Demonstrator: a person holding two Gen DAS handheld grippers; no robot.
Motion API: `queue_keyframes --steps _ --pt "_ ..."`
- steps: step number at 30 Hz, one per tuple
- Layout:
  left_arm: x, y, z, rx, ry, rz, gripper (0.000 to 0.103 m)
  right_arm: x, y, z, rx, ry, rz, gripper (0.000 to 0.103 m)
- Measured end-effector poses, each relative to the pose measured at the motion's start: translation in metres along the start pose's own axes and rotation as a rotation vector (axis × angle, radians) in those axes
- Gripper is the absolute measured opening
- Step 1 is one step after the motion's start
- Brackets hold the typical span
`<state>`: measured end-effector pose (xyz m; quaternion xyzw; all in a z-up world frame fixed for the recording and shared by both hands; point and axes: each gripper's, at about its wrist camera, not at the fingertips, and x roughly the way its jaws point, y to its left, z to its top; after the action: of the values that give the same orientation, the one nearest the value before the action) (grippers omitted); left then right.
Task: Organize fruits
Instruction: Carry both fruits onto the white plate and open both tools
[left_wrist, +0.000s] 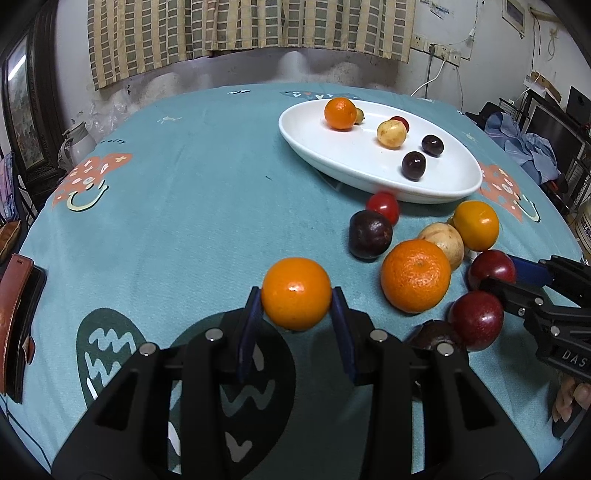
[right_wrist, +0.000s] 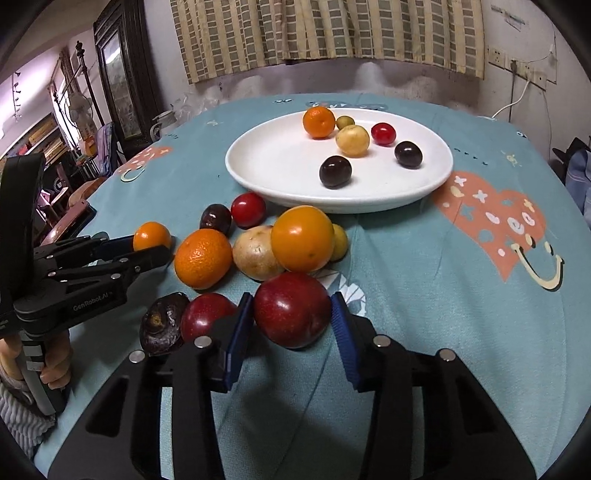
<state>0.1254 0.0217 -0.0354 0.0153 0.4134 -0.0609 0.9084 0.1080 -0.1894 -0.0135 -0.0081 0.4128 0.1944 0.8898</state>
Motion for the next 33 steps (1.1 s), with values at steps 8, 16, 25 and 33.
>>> queue_keyframes --steps 8,16,25,33 --pt "-0.025 -0.005 0.007 -0.009 -0.071 -0.016 0.038 -0.038 -0.014 0.008 0.045 -0.104 -0.004 0.042" --pt "-0.035 -0.031 0.079 0.029 -0.148 -0.023 0.038 -0.062 -0.019 0.054 -0.006 -0.173 -0.067 0.042" --pt "0.015 -0.047 0.112 0.03 -0.144 -0.019 0.038 0.008 -0.033 0.084 -0.033 -0.13 -0.118 0.042" --pt "0.03 -0.036 0.111 0.007 -0.132 -0.029 0.057 0.007 -0.058 0.085 0.08 -0.191 -0.085 0.074"
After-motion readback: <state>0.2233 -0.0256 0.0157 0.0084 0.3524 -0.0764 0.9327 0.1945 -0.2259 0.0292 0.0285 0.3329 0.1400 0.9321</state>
